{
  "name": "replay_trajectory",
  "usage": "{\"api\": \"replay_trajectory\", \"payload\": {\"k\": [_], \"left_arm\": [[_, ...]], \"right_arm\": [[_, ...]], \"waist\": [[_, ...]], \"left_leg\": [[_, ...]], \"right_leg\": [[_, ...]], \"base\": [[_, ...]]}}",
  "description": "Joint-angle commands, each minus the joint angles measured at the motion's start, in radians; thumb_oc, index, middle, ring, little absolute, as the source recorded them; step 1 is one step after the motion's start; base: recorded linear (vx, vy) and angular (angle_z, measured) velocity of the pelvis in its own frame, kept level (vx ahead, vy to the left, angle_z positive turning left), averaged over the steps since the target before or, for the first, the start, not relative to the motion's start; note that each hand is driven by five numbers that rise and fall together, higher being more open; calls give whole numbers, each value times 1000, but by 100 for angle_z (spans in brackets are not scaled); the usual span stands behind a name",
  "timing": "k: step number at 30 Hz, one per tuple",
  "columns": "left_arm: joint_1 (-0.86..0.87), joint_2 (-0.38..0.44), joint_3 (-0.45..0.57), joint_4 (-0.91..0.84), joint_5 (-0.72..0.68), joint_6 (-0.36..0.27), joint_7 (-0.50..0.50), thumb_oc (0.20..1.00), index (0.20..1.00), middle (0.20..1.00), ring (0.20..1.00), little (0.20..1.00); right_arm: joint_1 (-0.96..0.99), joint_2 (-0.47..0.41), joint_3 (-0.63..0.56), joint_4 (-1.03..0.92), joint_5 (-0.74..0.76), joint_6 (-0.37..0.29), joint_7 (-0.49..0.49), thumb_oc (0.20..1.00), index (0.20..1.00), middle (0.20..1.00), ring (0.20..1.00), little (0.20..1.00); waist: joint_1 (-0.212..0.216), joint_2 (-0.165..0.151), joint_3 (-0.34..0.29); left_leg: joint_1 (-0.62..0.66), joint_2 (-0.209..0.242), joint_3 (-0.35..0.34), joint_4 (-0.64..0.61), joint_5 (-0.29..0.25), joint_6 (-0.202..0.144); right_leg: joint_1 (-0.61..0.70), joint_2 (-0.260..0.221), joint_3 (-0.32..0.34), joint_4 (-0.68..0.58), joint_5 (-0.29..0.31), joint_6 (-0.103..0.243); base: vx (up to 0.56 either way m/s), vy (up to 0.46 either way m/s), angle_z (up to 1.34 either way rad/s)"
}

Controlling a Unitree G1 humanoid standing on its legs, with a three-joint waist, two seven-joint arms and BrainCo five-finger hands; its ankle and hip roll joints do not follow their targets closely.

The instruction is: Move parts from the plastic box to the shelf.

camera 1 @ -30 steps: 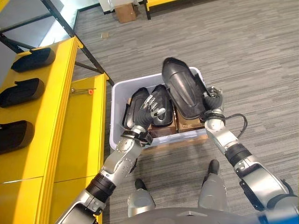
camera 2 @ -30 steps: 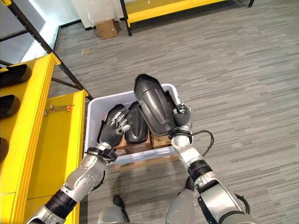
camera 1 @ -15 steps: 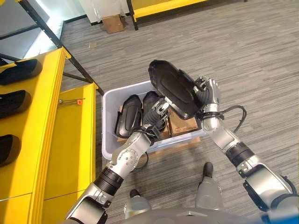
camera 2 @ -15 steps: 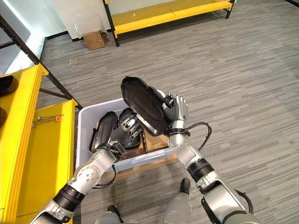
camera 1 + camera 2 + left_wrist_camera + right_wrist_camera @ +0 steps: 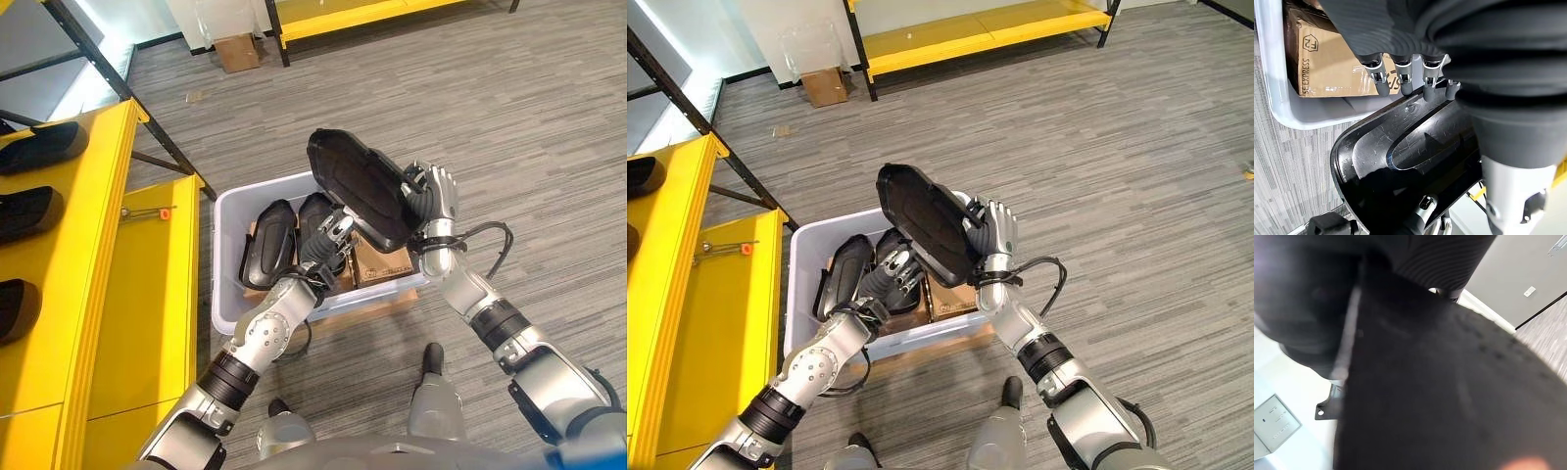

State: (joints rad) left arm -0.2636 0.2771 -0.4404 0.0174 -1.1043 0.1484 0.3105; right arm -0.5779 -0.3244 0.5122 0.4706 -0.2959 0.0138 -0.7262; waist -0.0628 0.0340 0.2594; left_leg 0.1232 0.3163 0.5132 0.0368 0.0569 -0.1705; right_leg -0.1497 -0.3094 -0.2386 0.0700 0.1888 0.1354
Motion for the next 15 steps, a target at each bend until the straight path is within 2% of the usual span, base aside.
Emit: {"api": "replay_trajectory", "payload": {"k": [1, 4, 8, 12, 15], "left_arm": [[-104, -29, -7, -108, 119, -64, -43, 1000, 1000, 1000, 1000, 1000], [-115, -19, -3, -115, 214, -78, 3, 1000, 1000, 1000, 1000, 1000], [-125, -16, 5, -103, 263, -90, 80, 1000, 1000, 1000, 1000, 1000], [-124, -20, 21, -90, 261, -92, 167, 1000, 1000, 1000, 1000, 1000], [-116, -23, 33, -65, 260, -126, 262, 1000, 1000, 1000, 1000, 1000]], "right_arm": [[-22, 82, 31, -115, 47, -76, 20, 200, 200, 200, 200, 200], [-19, 89, 35, -108, 66, -89, 9, 200, 200, 200, 200, 200], [-13, 101, 39, -114, 55, -91, -3, 200, 200, 200, 200, 200], [-10, 106, 41, -112, 56, -96, -29, 200, 200, 200, 200, 200], [-8, 107, 39, -126, 57, -86, -51, 200, 200, 200, 200, 200]], "waist": [[22, -17, 1], [26, -20, -3], [31, -24, -10], [37, -28, -15], [41, -34, -16]], "left_leg": [[-12, 54, -9, 69, -47, 38], [-12, 52, -13, 67, -47, 39], [-13, 49, -22, 64, -47, 39], [-15, 47, -32, 61, -46, 38], [-16, 47, -41, 61, -46, 36]], "right_leg": [[90, -61, -15, 34, -105, 68], [94, -59, -21, 37, -109, 66], [98, -56, -25, 40, -114, 65], [102, -53, -29, 40, -117, 64], [106, -53, -29, 42, -120, 64]], "base": [[40, 1, 1], [34, 1, 3], [22, -2, 5], [6, -5, 3], [1, -10, 1]]}}
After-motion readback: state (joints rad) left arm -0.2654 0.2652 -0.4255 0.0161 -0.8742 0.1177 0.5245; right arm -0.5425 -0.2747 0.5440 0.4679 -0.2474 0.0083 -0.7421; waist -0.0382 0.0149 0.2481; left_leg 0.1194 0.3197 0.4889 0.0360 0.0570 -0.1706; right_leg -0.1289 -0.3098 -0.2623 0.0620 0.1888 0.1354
